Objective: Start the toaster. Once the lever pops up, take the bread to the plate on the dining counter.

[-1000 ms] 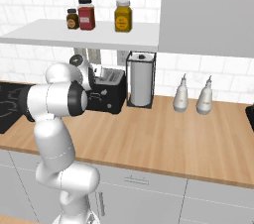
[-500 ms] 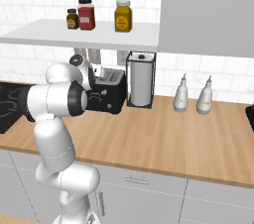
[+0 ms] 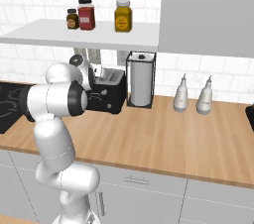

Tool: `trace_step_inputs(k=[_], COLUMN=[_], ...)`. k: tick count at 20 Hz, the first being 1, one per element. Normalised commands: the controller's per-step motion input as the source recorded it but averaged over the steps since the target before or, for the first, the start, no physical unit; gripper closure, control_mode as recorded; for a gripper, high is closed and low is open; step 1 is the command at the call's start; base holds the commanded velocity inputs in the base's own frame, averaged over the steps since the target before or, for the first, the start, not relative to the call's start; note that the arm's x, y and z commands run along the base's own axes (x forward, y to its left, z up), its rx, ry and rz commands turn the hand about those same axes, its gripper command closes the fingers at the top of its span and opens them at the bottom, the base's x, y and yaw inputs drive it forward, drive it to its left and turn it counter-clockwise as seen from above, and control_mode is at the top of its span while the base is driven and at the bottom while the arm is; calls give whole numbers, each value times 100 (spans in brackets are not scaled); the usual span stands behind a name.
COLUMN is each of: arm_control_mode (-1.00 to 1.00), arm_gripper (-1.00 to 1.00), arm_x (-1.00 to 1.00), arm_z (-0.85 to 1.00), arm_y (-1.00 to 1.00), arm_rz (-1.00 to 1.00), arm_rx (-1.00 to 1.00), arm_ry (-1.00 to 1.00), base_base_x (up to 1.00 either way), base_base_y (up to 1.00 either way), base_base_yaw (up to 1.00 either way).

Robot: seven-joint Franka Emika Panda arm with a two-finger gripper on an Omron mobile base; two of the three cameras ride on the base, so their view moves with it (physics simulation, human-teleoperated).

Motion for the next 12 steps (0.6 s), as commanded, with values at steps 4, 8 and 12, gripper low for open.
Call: trace_step_inputs(k=[4, 8, 12], arm_control_mode=[-100, -100, -100], arm_gripper=[-100, -100, -100], arm_x=[0, 0, 0], arm_z=[0, 0, 0], arm_y=[0, 0, 0], arm_rz=[0, 0, 0], arm_rx=[0, 0, 0], arm_ry=[0, 0, 0], base_base_x=[0, 0, 0], base_base_y=[0, 0, 0], base_base_yaw=[0, 0, 0])
